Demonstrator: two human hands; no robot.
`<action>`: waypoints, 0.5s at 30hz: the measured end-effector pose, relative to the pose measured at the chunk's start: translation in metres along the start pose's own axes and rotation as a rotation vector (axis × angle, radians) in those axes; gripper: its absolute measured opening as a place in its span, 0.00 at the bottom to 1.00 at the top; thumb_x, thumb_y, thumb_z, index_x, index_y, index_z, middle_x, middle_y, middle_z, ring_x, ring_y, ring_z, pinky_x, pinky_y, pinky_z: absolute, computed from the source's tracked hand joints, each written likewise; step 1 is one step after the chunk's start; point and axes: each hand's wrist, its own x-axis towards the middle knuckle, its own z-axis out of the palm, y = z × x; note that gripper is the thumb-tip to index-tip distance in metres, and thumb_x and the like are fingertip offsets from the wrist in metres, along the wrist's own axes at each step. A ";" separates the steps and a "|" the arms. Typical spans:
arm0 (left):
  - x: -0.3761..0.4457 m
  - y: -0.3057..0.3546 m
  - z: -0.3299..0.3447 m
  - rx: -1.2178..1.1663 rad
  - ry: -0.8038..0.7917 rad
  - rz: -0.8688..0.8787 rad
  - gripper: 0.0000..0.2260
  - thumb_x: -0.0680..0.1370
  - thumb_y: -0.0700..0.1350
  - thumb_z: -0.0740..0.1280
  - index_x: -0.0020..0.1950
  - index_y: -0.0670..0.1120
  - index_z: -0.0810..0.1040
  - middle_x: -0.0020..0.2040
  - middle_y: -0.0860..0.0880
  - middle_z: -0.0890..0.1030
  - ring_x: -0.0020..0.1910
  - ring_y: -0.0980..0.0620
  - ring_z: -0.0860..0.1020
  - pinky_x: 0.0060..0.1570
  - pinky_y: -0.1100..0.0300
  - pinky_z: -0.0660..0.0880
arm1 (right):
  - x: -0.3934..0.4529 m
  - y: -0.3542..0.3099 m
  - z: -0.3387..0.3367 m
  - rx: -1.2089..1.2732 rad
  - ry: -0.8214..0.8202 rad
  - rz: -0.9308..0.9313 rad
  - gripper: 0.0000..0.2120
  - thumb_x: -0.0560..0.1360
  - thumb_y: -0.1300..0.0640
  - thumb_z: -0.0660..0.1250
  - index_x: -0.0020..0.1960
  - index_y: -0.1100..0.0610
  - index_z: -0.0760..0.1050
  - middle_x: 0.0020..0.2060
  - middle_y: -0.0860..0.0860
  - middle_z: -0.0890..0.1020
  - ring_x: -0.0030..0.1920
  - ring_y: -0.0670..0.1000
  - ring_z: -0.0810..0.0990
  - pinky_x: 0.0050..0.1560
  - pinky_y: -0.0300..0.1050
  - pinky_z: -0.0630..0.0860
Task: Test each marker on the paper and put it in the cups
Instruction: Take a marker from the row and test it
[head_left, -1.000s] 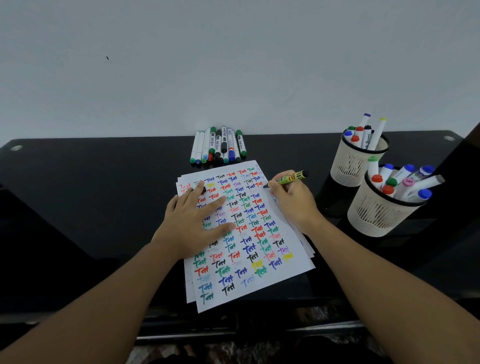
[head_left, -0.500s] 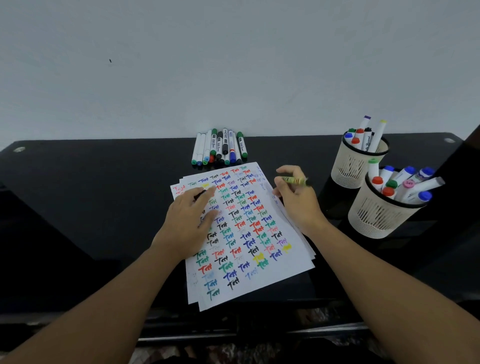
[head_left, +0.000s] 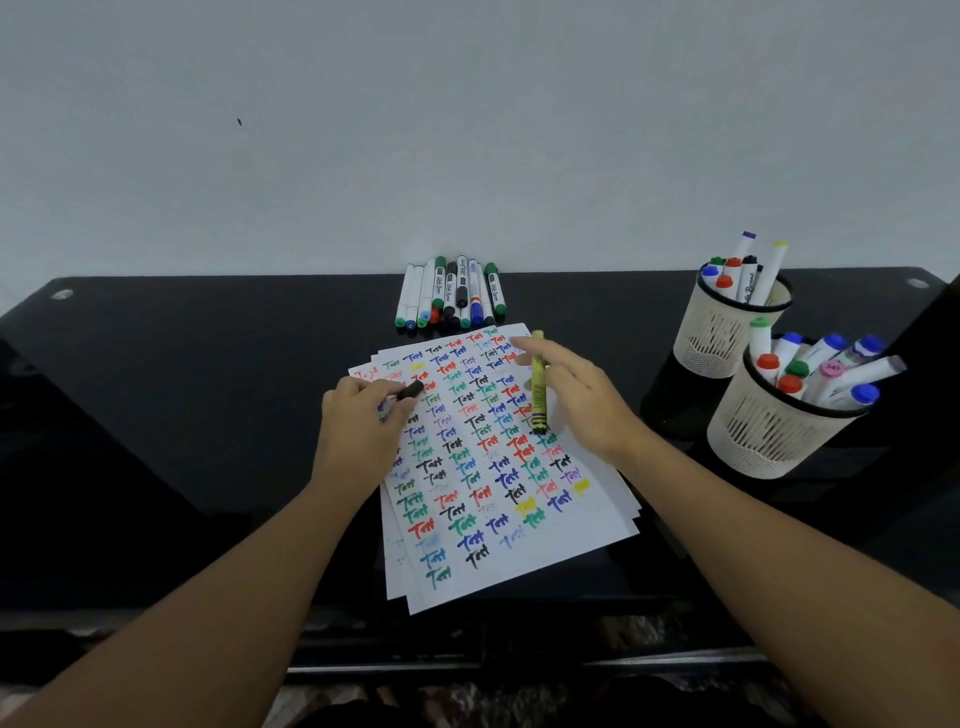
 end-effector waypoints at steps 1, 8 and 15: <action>0.000 0.000 0.001 0.006 0.006 -0.001 0.17 0.82 0.54 0.66 0.70 0.52 0.77 0.58 0.53 0.70 0.60 0.57 0.63 0.57 0.59 0.67 | 0.001 -0.005 0.002 -0.016 0.002 -0.004 0.19 0.87 0.48 0.55 0.76 0.41 0.71 0.69 0.45 0.77 0.58 0.43 0.82 0.61 0.41 0.76; -0.005 0.001 0.000 0.030 0.071 0.152 0.12 0.84 0.45 0.64 0.67 0.51 0.77 0.60 0.52 0.80 0.55 0.55 0.74 0.60 0.50 0.76 | 0.012 -0.024 0.013 -0.562 -0.193 -0.067 0.19 0.84 0.44 0.64 0.73 0.44 0.65 0.62 0.45 0.83 0.44 0.47 0.83 0.47 0.51 0.83; -0.012 0.004 -0.003 0.012 0.079 0.209 0.11 0.84 0.46 0.63 0.66 0.52 0.76 0.53 0.54 0.82 0.55 0.52 0.77 0.59 0.45 0.76 | 0.016 -0.023 0.013 -0.728 -0.181 -0.130 0.15 0.85 0.43 0.62 0.70 0.41 0.75 0.53 0.44 0.84 0.43 0.46 0.81 0.44 0.51 0.81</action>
